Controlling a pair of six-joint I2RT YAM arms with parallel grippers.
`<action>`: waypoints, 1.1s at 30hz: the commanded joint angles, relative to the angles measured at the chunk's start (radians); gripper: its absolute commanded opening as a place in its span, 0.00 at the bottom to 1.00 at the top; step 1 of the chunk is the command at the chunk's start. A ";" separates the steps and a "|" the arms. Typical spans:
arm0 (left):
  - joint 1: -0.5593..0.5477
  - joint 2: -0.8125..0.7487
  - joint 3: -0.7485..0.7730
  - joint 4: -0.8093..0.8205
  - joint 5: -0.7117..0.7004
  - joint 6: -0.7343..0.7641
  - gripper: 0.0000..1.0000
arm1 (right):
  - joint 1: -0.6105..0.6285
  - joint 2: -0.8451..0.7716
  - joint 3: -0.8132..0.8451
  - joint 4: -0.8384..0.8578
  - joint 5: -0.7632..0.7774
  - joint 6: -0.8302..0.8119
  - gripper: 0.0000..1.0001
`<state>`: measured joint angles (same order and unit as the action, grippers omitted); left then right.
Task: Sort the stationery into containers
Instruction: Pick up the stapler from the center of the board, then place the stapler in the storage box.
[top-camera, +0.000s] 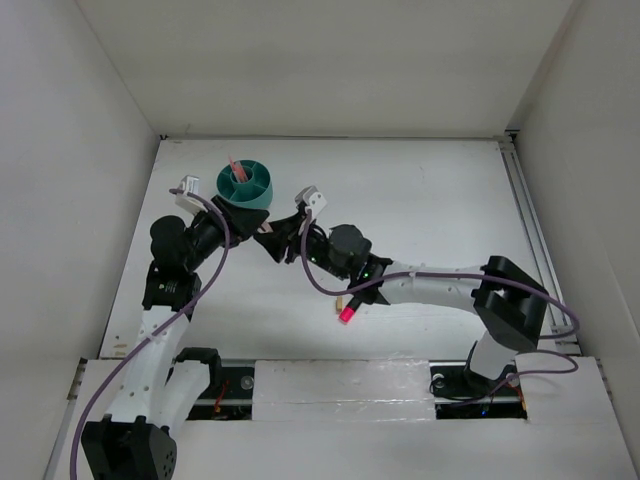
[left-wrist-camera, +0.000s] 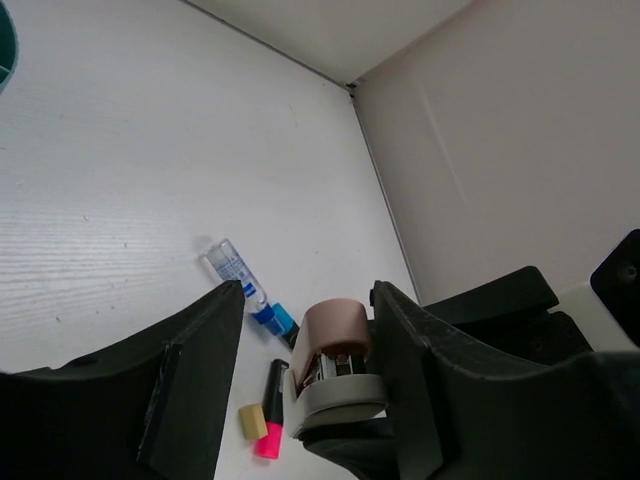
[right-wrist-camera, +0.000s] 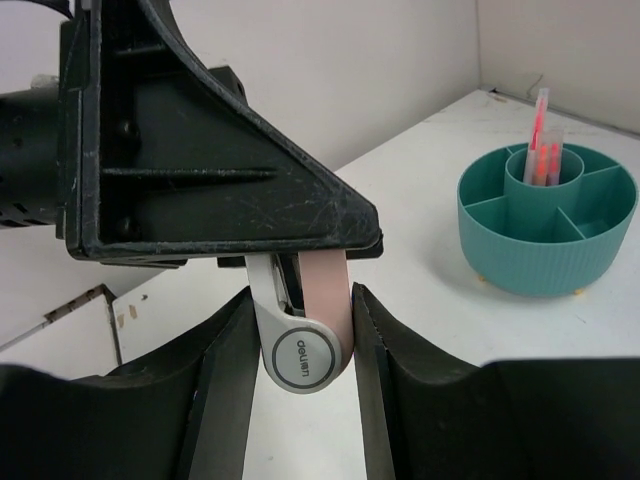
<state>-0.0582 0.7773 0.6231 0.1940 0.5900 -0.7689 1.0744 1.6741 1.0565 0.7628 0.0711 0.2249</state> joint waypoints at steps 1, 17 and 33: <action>0.000 -0.003 0.007 0.058 -0.022 -0.001 0.49 | 0.012 0.009 0.053 0.044 -0.002 -0.002 0.00; 0.000 0.079 0.058 0.079 -0.013 -0.001 0.00 | 0.021 -0.005 0.019 0.096 -0.044 -0.002 0.01; 0.000 0.166 0.279 -0.077 0.090 0.189 0.00 | -0.033 -0.102 -0.113 0.098 -0.074 -0.002 0.88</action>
<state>-0.0616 0.9428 0.8131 0.1436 0.6525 -0.6601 1.0592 1.6337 0.9871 0.7971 0.0238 0.2173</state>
